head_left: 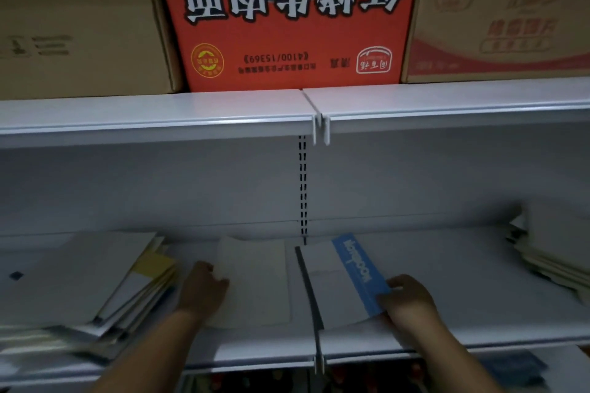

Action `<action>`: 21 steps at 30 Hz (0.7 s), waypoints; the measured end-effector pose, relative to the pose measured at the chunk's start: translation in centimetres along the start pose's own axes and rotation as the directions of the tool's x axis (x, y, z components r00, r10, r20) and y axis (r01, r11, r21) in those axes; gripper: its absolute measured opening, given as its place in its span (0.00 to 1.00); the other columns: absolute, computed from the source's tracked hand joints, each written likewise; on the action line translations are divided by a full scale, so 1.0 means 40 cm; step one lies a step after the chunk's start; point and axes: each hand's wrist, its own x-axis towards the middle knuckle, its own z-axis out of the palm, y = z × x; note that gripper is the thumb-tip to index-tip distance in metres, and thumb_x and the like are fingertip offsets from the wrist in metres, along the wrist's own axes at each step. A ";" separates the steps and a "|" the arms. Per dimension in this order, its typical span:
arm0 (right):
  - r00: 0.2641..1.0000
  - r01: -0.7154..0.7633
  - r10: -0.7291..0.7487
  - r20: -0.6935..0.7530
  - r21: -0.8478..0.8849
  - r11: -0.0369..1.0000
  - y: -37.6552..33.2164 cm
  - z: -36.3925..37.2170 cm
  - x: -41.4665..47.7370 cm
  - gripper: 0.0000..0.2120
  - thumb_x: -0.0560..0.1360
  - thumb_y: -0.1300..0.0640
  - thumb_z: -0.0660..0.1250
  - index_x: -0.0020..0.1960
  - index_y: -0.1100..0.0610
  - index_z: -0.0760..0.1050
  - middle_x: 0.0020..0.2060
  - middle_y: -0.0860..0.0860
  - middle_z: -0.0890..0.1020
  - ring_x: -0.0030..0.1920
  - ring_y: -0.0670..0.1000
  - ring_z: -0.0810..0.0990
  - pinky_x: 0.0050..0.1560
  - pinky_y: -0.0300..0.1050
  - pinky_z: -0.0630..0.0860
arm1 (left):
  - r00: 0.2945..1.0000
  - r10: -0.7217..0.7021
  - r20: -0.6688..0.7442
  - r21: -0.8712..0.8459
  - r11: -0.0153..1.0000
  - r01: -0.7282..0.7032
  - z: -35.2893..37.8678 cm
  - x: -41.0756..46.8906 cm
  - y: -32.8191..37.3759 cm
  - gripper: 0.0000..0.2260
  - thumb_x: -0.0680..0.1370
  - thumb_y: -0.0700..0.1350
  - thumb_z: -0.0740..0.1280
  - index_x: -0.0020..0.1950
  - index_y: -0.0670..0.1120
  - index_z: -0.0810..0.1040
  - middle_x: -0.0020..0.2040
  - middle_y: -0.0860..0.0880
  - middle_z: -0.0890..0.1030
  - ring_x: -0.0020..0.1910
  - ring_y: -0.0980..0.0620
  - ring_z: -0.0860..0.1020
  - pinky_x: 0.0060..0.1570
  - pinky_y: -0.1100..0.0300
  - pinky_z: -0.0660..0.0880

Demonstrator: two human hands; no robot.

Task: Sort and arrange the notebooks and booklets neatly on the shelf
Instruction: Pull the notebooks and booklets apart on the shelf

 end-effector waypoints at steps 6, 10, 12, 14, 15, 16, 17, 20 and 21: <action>0.997 0.072 -0.040 0.073 -0.515 0.854 -0.015 -0.004 0.018 0.13 0.72 0.45 0.63 0.48 0.55 0.75 0.50 0.55 0.79 0.50 0.55 0.77 0.45 0.43 0.72 | 0.982 0.186 -0.019 0.208 0.962 -0.178 -0.015 -0.026 0.004 0.16 0.74 0.45 0.67 0.60 0.41 0.77 0.62 0.41 0.76 0.59 0.43 0.76 0.59 0.58 0.71; 0.952 0.289 -0.235 0.197 -0.317 0.903 -0.143 0.103 -0.029 0.12 0.75 0.48 0.63 0.56 0.52 0.75 0.53 0.53 0.78 0.52 0.53 0.77 0.49 0.41 0.71 | 0.934 0.331 -0.131 0.257 0.922 -0.291 -0.161 -0.008 -0.001 0.12 0.72 0.49 0.65 0.49 0.45 0.83 0.54 0.45 0.82 0.55 0.45 0.79 0.51 0.61 0.71; 0.897 0.402 -0.337 0.286 -0.210 0.891 -0.226 0.195 -0.080 0.05 0.75 0.49 0.63 0.49 0.49 0.74 0.46 0.49 0.78 0.46 0.49 0.75 0.45 0.39 0.70 | 0.935 0.281 -0.218 0.282 0.935 -0.216 -0.287 0.027 -0.047 0.14 0.72 0.49 0.65 0.52 0.43 0.83 0.56 0.42 0.81 0.57 0.43 0.78 0.53 0.59 0.72; 0.828 0.505 -0.425 0.365 -0.157 0.849 -0.308 0.299 -0.114 0.02 0.74 0.50 0.64 0.44 0.47 0.74 0.44 0.47 0.79 0.46 0.48 0.76 0.46 0.40 0.71 | 0.945 0.160 -0.286 0.337 0.940 -0.057 -0.420 0.068 -0.137 0.16 0.74 0.49 0.67 0.59 0.44 0.79 0.62 0.41 0.77 0.60 0.43 0.75 0.58 0.56 0.71; 0.794 0.550 -0.462 0.396 -0.141 0.823 -0.348 0.354 -0.124 0.03 0.74 0.50 0.65 0.43 0.48 0.75 0.45 0.48 0.80 0.47 0.49 0.78 0.48 0.40 0.72 | 0.954 0.081 -0.288 0.408 0.912 0.046 -0.475 0.083 -0.190 0.19 0.74 0.53 0.66 0.61 0.45 0.78 0.63 0.41 0.75 0.61 0.42 0.73 0.59 0.55 0.71; 0.762 0.592 -0.499 0.413 -0.132 0.795 -0.388 0.408 -0.133 0.05 0.74 0.50 0.65 0.45 0.50 0.77 0.48 0.49 0.82 0.50 0.50 0.79 0.49 0.41 0.72 | 0.959 0.014 -0.282 0.490 0.862 0.131 -0.516 0.094 -0.239 0.23 0.73 0.59 0.65 0.62 0.46 0.76 0.63 0.41 0.74 0.61 0.42 0.72 0.60 0.53 0.71; 0.734 0.627 -0.533 0.421 -0.118 0.770 -0.427 0.458 -0.140 0.09 0.74 0.50 0.64 0.48 0.53 0.79 0.51 0.52 0.83 0.53 0.52 0.79 0.52 0.41 0.72 | 0.963 -0.045 -0.266 0.543 0.818 0.188 -0.544 0.104 -0.281 0.27 0.72 0.64 0.62 0.62 0.46 0.75 0.61 0.41 0.74 0.60 0.42 0.72 0.58 0.53 0.72; 0.684 0.653 -0.517 0.515 -0.116 0.748 -0.521 0.586 -0.170 0.21 0.76 0.49 0.62 0.62 0.63 0.73 0.63 0.59 0.76 0.63 0.57 0.74 0.62 0.46 0.71 | 0.971 -0.067 -0.231 0.513 0.839 0.180 -0.575 0.115 -0.340 0.30 0.70 0.68 0.61 0.58 0.46 0.75 0.55 0.43 0.77 0.52 0.44 0.76 0.47 0.56 0.74; 0.679 0.655 -0.479 0.557 -0.165 0.737 -0.538 0.615 -0.178 0.24 0.77 0.46 0.60 0.65 0.63 0.70 0.65 0.60 0.73 0.65 0.58 0.72 0.63 0.46 0.69 | 0.973 -0.056 -0.223 0.508 0.845 0.165 -0.584 0.117 -0.344 0.28 0.70 0.67 0.62 0.56 0.45 0.76 0.52 0.44 0.78 0.49 0.46 0.77 0.44 0.57 0.73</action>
